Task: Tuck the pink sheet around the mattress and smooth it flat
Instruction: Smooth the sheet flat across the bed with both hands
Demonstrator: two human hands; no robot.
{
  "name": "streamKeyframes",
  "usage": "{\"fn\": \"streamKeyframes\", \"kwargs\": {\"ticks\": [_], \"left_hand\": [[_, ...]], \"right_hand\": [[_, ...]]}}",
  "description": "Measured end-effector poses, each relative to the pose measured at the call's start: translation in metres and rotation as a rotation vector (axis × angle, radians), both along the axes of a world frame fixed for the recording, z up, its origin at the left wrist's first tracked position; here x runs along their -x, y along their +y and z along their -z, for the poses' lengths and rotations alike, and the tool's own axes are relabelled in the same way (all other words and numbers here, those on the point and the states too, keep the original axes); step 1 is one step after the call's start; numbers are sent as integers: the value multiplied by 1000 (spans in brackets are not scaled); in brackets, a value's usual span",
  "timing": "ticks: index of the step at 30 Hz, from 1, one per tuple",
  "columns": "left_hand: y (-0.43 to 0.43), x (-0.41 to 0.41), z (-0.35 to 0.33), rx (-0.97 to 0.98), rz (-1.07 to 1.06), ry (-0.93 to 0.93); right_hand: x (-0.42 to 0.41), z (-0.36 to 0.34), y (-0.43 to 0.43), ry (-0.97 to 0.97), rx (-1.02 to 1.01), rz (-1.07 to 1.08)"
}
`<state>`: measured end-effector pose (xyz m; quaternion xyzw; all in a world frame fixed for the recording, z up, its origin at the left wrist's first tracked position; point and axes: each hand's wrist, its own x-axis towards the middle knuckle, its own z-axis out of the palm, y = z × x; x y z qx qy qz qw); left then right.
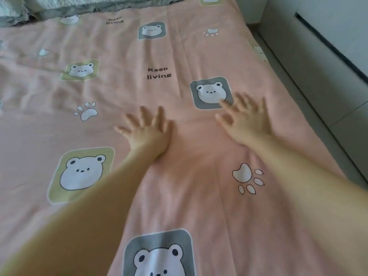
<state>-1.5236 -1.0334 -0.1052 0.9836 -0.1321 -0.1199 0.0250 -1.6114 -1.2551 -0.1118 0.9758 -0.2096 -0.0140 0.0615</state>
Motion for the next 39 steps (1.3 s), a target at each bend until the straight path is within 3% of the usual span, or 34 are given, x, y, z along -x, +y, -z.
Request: {"fn": "streamKeyframes", "kwargs": {"ticks": [5,8,9,11,12,14,16,18,19,22,24,28,30,32,35,37,39], "left_hand": [[-81,78,11,154,338,-61],[-86,136,-3,361,469,113],[-81,150,-8,537,429,279],[-58,160,-22,942,136,687],[-37,157,-14,988,10,714],[20,134,35,775,-128,533],[93,115,58,396,-263,283],[138,146,36,73,-260,45],[144,177,27,14,-197,-20],[136,265,-7,74,-9,-60],[132,315,2,8,63,-62],[119,426,-8,81,197,161],[123,472,-20,87,300,248],[132,495,-33,62,382,269],[151,480,-62,72,327,178],[185,465,-59,-27,130,168],[240,474,-48,-125,-12,192]], "right_hand": [[70,0,-46,-12,-161,375],[131,-14,-50,-1,-400,665],[145,-24,-45,-18,-414,740],[155,-42,-22,-122,-294,744],[152,-52,-1,-190,-233,677],[133,-66,60,-255,-209,441],[114,-61,130,-223,-191,111],[116,-41,181,-59,-192,-144],[128,-31,188,23,-192,-160],[209,-8,157,11,-169,89],[287,-7,135,34,-100,230],[427,-28,143,146,-131,434],[462,-46,155,304,-135,475],[457,-64,168,299,-170,571],[412,-78,206,282,-168,365],[395,-78,243,344,-202,150],[410,-66,267,429,-235,120]]}}
